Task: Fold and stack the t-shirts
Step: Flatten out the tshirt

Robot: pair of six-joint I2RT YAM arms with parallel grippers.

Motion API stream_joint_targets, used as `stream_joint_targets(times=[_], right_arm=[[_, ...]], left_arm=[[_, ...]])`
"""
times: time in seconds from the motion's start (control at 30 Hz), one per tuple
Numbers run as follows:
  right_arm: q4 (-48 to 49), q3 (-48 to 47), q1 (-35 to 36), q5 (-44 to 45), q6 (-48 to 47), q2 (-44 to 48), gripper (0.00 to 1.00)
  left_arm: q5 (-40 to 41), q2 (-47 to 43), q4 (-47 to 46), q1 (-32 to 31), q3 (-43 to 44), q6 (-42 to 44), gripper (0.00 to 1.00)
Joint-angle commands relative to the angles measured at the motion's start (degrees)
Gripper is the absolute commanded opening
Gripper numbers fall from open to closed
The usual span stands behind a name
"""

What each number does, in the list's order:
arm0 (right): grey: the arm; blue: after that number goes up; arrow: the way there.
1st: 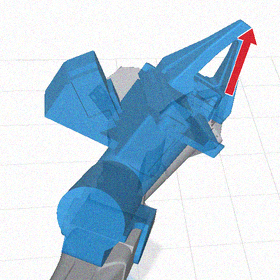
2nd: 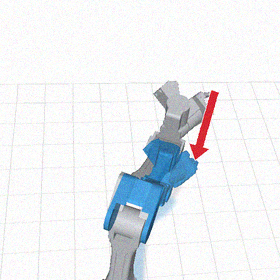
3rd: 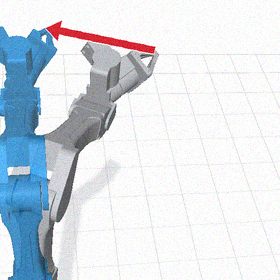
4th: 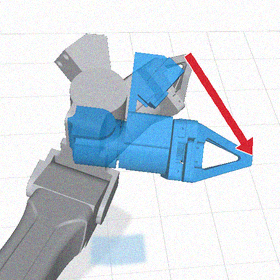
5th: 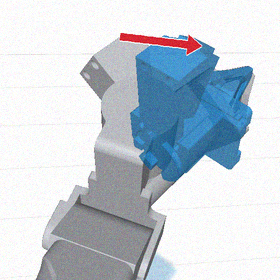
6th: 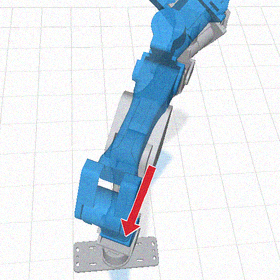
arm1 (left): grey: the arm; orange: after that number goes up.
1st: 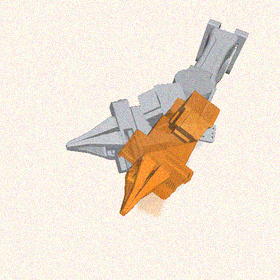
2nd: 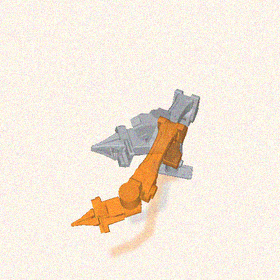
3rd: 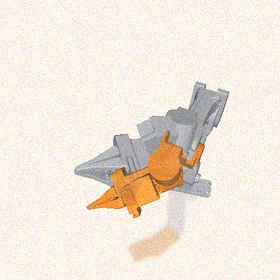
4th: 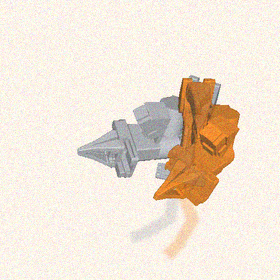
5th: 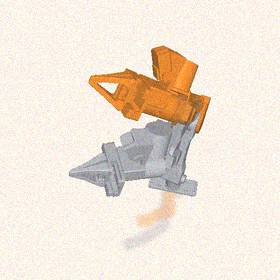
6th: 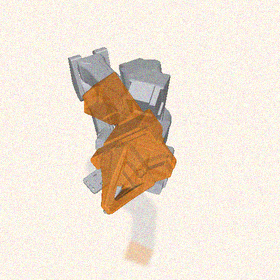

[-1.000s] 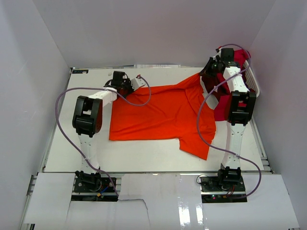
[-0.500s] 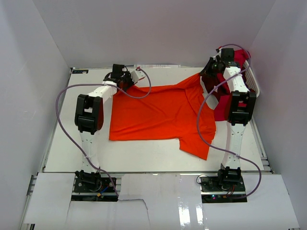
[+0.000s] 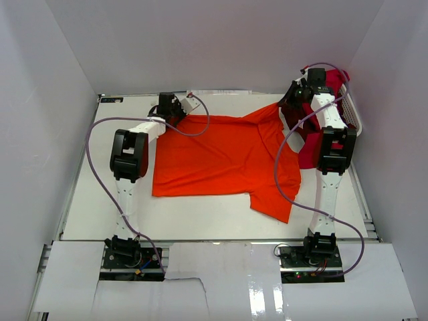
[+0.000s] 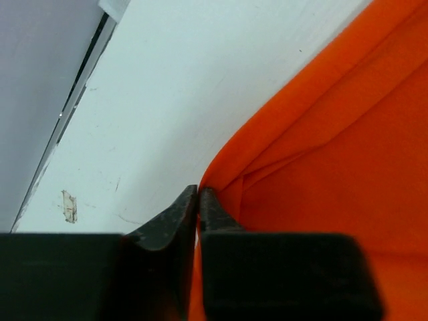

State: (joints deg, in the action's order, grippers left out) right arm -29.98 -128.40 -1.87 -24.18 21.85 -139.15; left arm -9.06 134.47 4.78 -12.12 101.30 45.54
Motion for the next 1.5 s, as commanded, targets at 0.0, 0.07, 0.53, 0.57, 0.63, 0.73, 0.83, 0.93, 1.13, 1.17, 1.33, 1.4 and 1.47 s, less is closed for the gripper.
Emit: stream_joint_targets(times=[0.0, 0.07, 0.53, 0.57, 0.63, 0.73, 0.83, 0.93, 1.13, 1.17, 1.33, 1.4, 1.47], right_arm=[[0.5, -2.4, -0.4, -0.3, -0.8, -0.2, 0.08], [0.6, -2.2, -0.4, -0.2, -1.0, 0.0, 0.08], [0.3, -1.9, -0.3, -0.5, -1.2, 0.5, 0.08], [0.3, -1.9, -0.3, -0.5, -1.3, 0.5, 0.08], [0.2, -1.9, -0.3, -0.4, -1.4, 0.7, 0.08], [0.1, -1.9, -0.3, -0.4, -1.4, 0.6, 0.08], [0.1, -1.9, -0.3, -0.6, -1.2, 0.5, 0.08], [0.0, -2.4, -0.3, -0.9, -1.0, 0.4, 0.08], [-0.3, -2.3, -0.3, -0.7, -1.3, 0.5, 0.08], [-0.2, -1.9, -0.3, -0.7, -1.4, 0.5, 0.08], [0.9, 0.2, -0.2, -1.1, -1.2, 0.8, 0.08], [1.0, 0.4, -0.2, -1.0, -1.3, 1.0, 0.08], [0.9, 0.9, -0.2, -0.9, -1.5, 1.2, 0.08]], left_arm=[[2.6, -4.5, -6.8, 0.2, -2.7, -3.2, 0.22], [2.3, -5.5, -7.9, 0.5, -3.6, -3.2, 0.27], [10.2, -12.1, -13.5, 4.6, -4.3, -9.7, 0.45], [9.3, -12.9, -13.5, 5.7, -4.6, -10.3, 0.48], [6.5, -14.2, -13.4, 6.7, -5.0, -12.1, 0.55], [5.3, -16.5, -13.0, 7.8, -6.0, -11.9, 0.63], [4.5, -17.9, -11.8, 8.2, -7.0, -9.6, 0.64], [1.0, -18.2, -10.6, 10.0, -7.8, -9.1, 0.65], [-25.7, -12.3, -1.8, 20.7, 2.2, -28.4, 0.81], [-28.3, -11.0, -2.3, 21.9, 4.0, -39.0, 0.82], [-36.3, -2.0, -2.0, 28.2, 12.9, -61.9, 0.79], [-38.4, -1.2, -3.1, 29.4, 13.1, -64.8, 0.79], [-40.1, 1.5, -1.2, 29.8, 15.8, -67.2, 0.77]])
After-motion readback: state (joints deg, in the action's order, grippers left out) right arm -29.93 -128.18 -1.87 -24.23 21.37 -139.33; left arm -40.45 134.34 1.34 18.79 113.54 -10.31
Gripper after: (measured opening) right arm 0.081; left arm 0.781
